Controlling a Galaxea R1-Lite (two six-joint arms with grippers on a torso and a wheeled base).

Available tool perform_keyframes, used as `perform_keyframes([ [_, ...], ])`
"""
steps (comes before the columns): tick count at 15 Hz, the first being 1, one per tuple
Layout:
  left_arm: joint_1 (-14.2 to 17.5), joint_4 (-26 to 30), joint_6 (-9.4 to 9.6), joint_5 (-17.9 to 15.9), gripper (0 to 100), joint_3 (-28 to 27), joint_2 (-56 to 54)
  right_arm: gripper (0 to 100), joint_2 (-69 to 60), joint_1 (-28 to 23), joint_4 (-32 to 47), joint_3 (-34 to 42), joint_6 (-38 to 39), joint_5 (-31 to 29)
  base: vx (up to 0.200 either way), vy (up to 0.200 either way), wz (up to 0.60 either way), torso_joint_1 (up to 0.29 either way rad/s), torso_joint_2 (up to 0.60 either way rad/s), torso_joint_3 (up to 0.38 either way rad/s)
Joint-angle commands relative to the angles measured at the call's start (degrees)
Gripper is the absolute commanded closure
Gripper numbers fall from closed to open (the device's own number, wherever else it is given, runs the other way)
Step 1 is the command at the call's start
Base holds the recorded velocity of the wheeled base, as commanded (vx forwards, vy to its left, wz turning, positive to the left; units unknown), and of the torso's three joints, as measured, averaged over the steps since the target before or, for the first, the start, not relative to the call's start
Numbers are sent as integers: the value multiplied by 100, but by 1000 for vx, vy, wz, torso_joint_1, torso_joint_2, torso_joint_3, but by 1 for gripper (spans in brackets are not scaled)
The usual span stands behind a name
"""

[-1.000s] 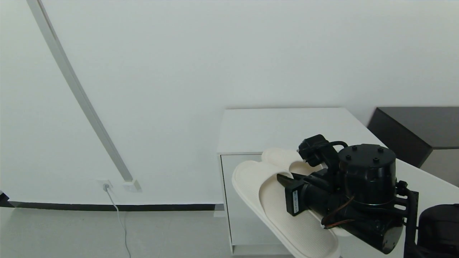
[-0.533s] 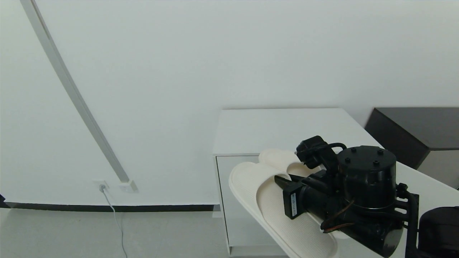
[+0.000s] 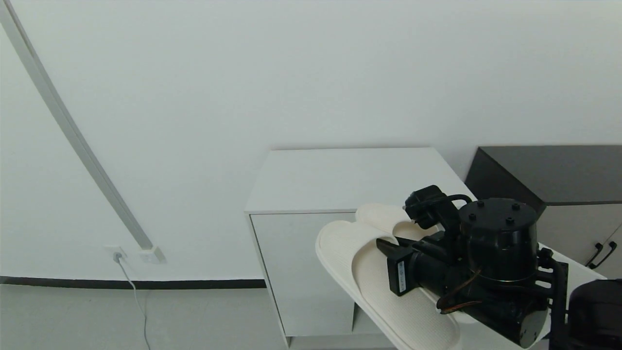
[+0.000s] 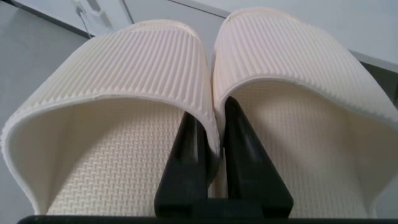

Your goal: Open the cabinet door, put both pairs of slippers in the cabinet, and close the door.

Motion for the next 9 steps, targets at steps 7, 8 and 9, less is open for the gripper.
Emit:
perform_keyframes([
  [7,7,0,-2,8,100,1,7,100,220,-69,-739,311,-46,36,0,-200,0,4,3,3],
  [8,7,0,-11,8,100,1,7,100,229,-69,-810,329,-46,36,0,0,0,0,0,0],
  [9,7,0,-11,8,100,1,7,100,229,-69,-827,337,-55,45,0,0,0,0,0,0],
])
